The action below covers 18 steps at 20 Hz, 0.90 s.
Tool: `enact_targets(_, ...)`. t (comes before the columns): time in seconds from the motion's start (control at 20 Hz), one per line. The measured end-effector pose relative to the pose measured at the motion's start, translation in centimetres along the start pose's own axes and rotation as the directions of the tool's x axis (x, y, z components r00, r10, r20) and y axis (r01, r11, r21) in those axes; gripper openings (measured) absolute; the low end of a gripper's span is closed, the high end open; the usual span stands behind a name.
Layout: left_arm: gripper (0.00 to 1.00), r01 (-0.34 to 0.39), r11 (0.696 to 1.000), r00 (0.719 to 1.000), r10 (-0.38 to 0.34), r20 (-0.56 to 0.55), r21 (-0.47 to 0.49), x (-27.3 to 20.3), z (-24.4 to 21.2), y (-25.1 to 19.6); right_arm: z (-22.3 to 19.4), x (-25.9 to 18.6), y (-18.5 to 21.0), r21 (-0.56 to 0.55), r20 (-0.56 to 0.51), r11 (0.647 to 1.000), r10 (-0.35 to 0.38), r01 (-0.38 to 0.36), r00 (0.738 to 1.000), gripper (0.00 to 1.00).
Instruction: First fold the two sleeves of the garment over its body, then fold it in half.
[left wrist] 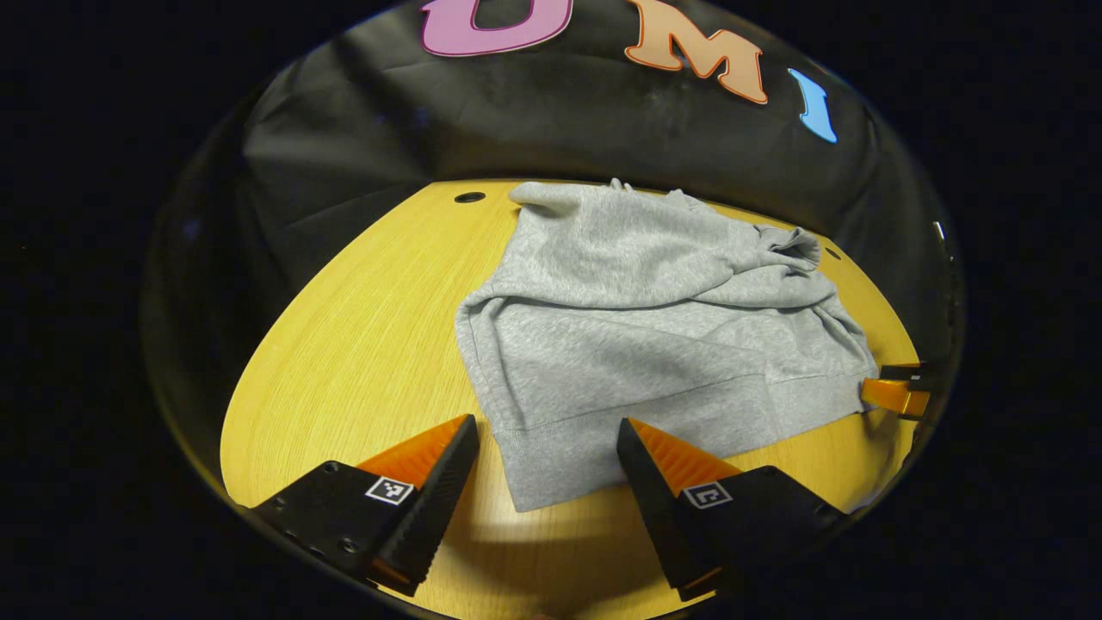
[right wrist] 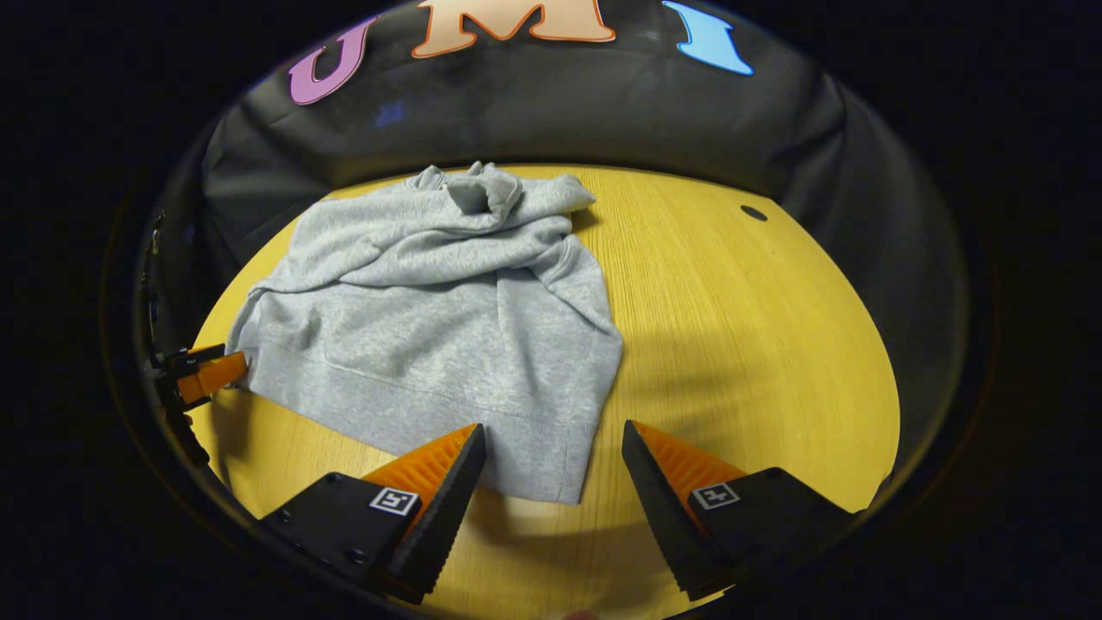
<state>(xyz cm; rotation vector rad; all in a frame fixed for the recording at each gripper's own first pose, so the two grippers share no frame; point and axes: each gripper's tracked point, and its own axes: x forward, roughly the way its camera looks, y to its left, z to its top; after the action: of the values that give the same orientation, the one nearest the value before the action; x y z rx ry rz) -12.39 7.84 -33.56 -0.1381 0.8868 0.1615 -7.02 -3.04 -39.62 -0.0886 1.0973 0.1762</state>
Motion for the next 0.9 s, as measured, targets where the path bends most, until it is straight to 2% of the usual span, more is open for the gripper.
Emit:
enact_targets(0.1, 0.95, -0.008, 1.0, 1.0, 0.008, 0.019, -0.004, -0.1, 0.0, 0.0, -0.3, 0.1, 0.1, 0.027, -0.013, 1.0, 0.005, -0.005, 1.0, 0.95)
enact_targets(0.15, 0.95, -0.015, 1.0, 1.0, 0.015, 0.024, -0.014, 0.0, 0.0, 0.0, -0.1, 0.2, 0.1, 0.02, -0.013, 1.0, 0.007, -0.006, 1.0, 0.99)
enact_targets(0.25, 0.91, -0.015, 1.0, 0.999, 0.016, 0.03, -0.02, 0.2, 0.1, -0.5, -0.1, 0.2, 0.6, 0.006, -0.028, 1.0, 0.027, -0.027, 0.999, 0.92)
enact_targets(0.3, 0.84, -0.009, 1.0, 1.0, 0.009, 0.026, -0.011, 0.2, 0.0, -0.7, -0.2, 0.2, 0.9, 0.001, -0.042, 0.999, 0.037, -0.037, 0.998, 0.88)
enact_targets(0.35, 0.79, 0.012, 1.0, 1.0, -0.012, 0.026, 0.002, 0.3, 0.1, -1.2, -0.2, 0.2, 1.2, 0.005, -0.052, 0.999, 0.046, -0.046, 0.998, 0.8)
enact_targets(0.4, 0.68, 0.021, 1.0, 0.999, -0.022, 0.025, 0.008, 0.4, 0.2, -1.2, -0.2, 0.3, 1.5, 0.01, -0.062, 0.998, 0.057, -0.056, 0.996, 0.65)
enact_targets(0.45, 0.65, 0.028, 1.0, 0.999, -0.029, 0.023, 0.007, 0.5, 0.2, -1.2, -0.2, 0.5, 1.9, 0.021, -0.072, 0.997, 0.077, -0.076, 0.994, 0.61)
enact_targets(0.55, 0.53, 0.041, 0.999, 0.999, -0.041, 0.015, -0.007, 0.4, 0.5, -1.1, -0.1, 0.5, 2.2, 0.051, -0.086, 0.995, 0.086, -0.082, 0.993, 0.23)
enact_targets(0.65, 0.38, 0.064, 0.997, 0.998, -0.063, 0.018, -0.04, 0.1, 0.8, -0.8, -0.1, 0.5, 2.3, 0.077, -0.103, 0.992, 0.108, -0.1, 0.989, 0.16)
enact_targets(0.7, 0.22, 0.076, 0.995, 0.997, -0.075, 0.018, -0.062, 0.0, 1.0, -0.6, 0.0, 0.5, 2.2, 0.086, -0.107, 0.99, 0.12, -0.111, 0.987, 0.12)
enact_targets(0.75, 0.17, 0.086, 0.994, 0.996, -0.085, 0.016, -0.072, -0.1, 1.0, -0.5, 0.0, 0.6, 2.3, 0.108, -0.117, 0.988, 0.125, -0.112, 0.985, 0.12)
enact_targets(0.8, 0.09, 0.095, 0.992, 0.995, -0.094, 0.012, -0.088, -0.4, 1.0, -0.4, 0.0, 0.5, 2.2, 0.115, -0.122, 0.987, 0.124, -0.11, 0.985, 0.05)
enact_targets(0.9, 0.0, 0.097, 0.988, 0.995, -0.099, -0.005, -0.117, -0.2, 1.3, -0.4, 0.1, 0.4, 2.3, 0.114, -0.125, 0.988, 0.12, -0.106, 0.985, 0.04)
